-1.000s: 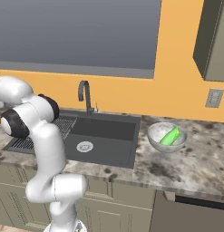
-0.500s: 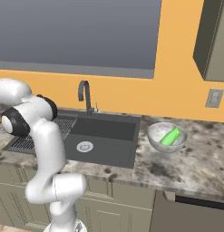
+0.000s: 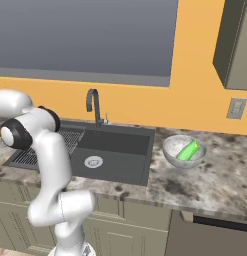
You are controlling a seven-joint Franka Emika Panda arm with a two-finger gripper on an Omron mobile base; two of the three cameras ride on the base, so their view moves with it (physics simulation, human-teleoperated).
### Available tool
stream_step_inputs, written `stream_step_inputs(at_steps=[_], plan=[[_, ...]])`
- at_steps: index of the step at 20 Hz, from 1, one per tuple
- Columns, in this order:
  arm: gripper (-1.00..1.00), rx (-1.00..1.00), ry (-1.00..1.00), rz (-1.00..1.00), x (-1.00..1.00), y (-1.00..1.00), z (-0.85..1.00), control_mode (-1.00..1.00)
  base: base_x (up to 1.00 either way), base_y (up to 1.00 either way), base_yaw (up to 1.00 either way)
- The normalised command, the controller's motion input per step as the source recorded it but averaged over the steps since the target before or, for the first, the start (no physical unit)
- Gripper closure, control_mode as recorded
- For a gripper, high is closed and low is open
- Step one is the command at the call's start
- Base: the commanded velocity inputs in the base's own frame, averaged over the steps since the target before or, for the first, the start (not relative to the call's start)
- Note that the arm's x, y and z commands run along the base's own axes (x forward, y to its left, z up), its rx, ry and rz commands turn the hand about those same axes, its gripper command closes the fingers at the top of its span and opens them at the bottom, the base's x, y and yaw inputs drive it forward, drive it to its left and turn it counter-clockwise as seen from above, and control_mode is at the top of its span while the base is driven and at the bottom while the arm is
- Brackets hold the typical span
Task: There is a mixed pile of frozen fruits and vegetables on the counter. Locate all the frozen vegetables and place the items in a bowl on the counter. Take all the frozen fruits and defrost them in a running sink.
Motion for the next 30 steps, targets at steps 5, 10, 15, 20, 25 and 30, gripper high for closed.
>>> stream_step_inputs(at_steps=[5,10,15,20,25,30], plan=[[-1.0,-0.01,-0.04,-0.02,0.0,0.17,-0.14,-1.0,0.0,0.0,0.0],[-1.0,0.0,-0.01,-0.02,0.0,0.12,-0.12,-1.0,0.0,0.0,0.0],[-1.0,0.0,0.0,-0.01,0.0,0.05,-0.22,-1.0,0.0,0.0,0.0],[-1.0,0.0,0.0,-0.02,0.0,0.02,-0.25,-1.0,0.0,0.0,0.0],[-1.0,0.0,-0.01,-0.02,-0.01,0.07,-0.19,-1.0,0.0,0.0,0.0],[-1.0,0.0,-0.01,-0.02,-0.03,0.07,-0.2,-1.0,0.0,0.0,0.0]])
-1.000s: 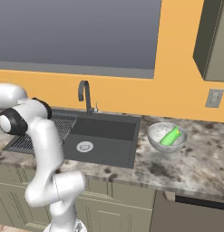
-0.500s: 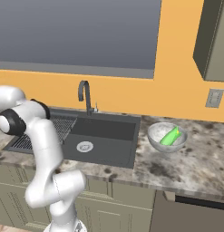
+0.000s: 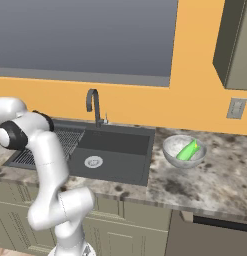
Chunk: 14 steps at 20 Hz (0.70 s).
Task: There is a mixed pile of frozen fruits and vegetables on the counter. Locate all the frozen vegetables and place the items in a bowl on the counter. Take all the frozen fruits and defrost them in a running sink.
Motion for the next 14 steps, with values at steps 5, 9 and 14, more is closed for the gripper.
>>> stream_step_inputs(at_steps=[5,9,14], plan=[[-1.0,0.0,-0.01,-0.02,0.0,0.05,-0.15,-1.0,0.0,0.0,0.0],[-1.0,0.0,0.0,-0.02,0.0,0.03,-0.11,-1.0,0.0,0.0,0.0],[-1.0,0.0,0.0,-0.01,-0.01,0.0,-0.16,-1.0,0.0,0.0,0.0]])
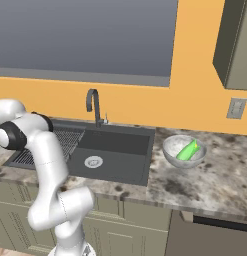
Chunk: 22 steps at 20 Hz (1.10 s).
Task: There is a mixed pile of frozen fruits and vegetables on the counter. Locate all the frozen vegetables and place the items in a bowl on the counter. Take all the frozen fruits and defrost them in a running sink.
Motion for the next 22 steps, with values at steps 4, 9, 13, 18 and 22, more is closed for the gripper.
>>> stream_step_inputs(at_steps=[4,9,13,18,22], plan=[[-1.0,0.0,0.0,-0.01,-0.06,0.01,-0.16,-1.0,0.0,0.0,0.0],[-1.0,0.0,0.0,-0.01,-0.07,0.01,-0.13,-1.0,0.0,0.0,0.0],[-1.0,0.0,0.0,-0.01,-0.1,0.0,-0.13,-1.0,0.0,0.0,0.0],[-1.0,0.0,0.0,-0.01,-0.02,0.0,-0.13,-1.0,0.0,0.0,0.0],[-1.0,0.0,0.0,-0.02,0.0,0.0,-0.13,-1.0,0.0,0.0,0.0]])
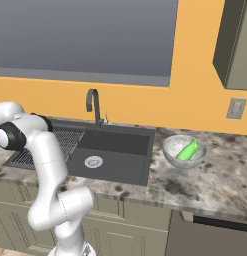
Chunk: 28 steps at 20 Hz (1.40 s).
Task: There is a mixed pile of frozen fruits and vegetables on the counter. Locate all the frozen vegetables and place the items in a bowl on the counter. Take all the frozen fruits and defrost them in a running sink.
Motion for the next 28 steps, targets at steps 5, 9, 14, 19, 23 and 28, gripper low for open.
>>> stream_step_inputs(at_steps=[5,9,14,19,23,28], plan=[[-1.0,0.0,0.0,-0.02,0.0,0.04,-0.15,-1.0,0.0,0.0,0.0],[-1.0,0.0,0.0,-0.02,0.0,0.07,-0.09,-1.0,0.0,0.0,0.0],[-1.0,0.0,0.0,-0.02,0.0,0.06,-0.1,-1.0,0.0,0.0,0.0],[-1.0,0.0,0.0,-0.02,0.0,0.03,-0.11,-1.0,0.0,0.0,0.0],[-1.0,0.0,0.0,-0.02,0.02,0.03,-0.12,-1.0,0.0,0.0,0.0],[-1.0,0.0,0.0,-0.02,0.03,0.05,-0.14,-1.0,0.0,0.0,0.0]])
